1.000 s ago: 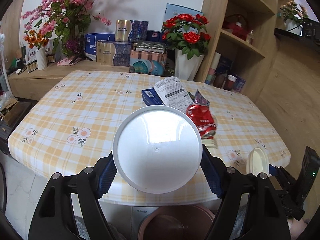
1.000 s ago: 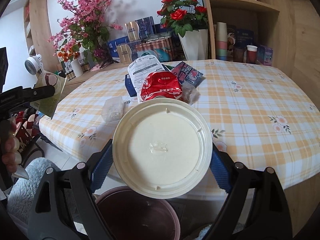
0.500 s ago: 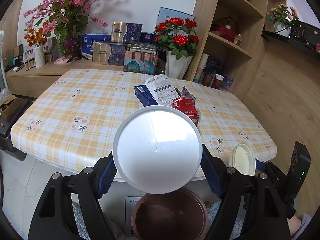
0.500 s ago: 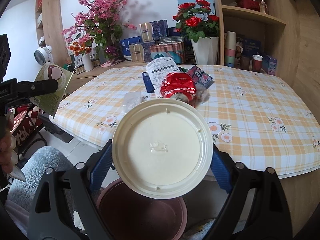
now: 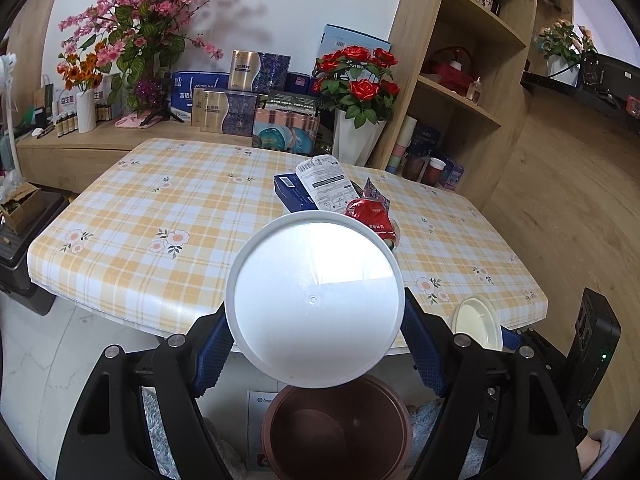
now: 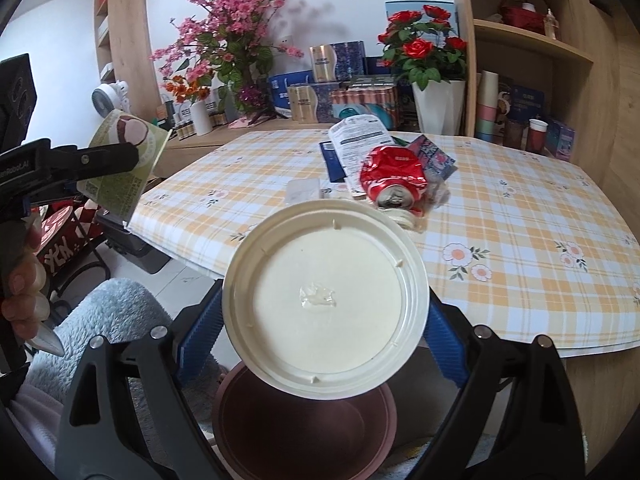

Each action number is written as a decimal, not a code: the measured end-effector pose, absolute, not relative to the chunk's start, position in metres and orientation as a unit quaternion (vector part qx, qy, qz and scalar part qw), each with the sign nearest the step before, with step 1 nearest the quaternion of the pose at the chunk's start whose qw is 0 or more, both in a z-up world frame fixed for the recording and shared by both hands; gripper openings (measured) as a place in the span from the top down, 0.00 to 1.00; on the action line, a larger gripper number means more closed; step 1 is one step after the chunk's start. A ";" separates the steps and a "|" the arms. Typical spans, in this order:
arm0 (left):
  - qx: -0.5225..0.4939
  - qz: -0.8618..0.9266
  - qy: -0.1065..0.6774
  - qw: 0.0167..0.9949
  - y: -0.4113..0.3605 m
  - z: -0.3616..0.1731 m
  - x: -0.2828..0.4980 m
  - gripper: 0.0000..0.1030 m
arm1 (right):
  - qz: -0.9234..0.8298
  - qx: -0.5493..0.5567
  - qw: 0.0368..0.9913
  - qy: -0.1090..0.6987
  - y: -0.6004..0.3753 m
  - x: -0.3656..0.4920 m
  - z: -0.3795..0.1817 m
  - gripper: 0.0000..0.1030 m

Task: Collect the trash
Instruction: 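Carry both lids down over the brown bin and open both tools to drop them, then reach the right tool to the crushed red Coca-Cola can and grasp it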

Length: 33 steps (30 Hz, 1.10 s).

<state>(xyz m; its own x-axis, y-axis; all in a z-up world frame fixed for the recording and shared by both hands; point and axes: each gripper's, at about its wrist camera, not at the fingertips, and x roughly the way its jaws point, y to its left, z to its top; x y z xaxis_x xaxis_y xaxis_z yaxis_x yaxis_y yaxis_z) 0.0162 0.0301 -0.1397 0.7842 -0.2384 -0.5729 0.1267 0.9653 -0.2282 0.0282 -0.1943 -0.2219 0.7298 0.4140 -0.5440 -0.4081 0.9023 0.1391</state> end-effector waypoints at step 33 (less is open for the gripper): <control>-0.020 -0.156 0.345 0.925 -0.021 -0.173 0.019 0.26 | 0.107 0.057 0.965 0.233 -0.266 0.044 -0.178 0.06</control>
<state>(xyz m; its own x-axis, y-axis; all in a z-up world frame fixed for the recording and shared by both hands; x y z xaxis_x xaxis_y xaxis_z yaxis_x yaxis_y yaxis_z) 0.0189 -0.0214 -0.1730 0.7129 -0.3016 -0.6332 0.2746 0.9508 -0.1437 0.0443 -0.2658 -0.1777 0.8683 0.2333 -0.4378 -0.1801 0.9706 0.1599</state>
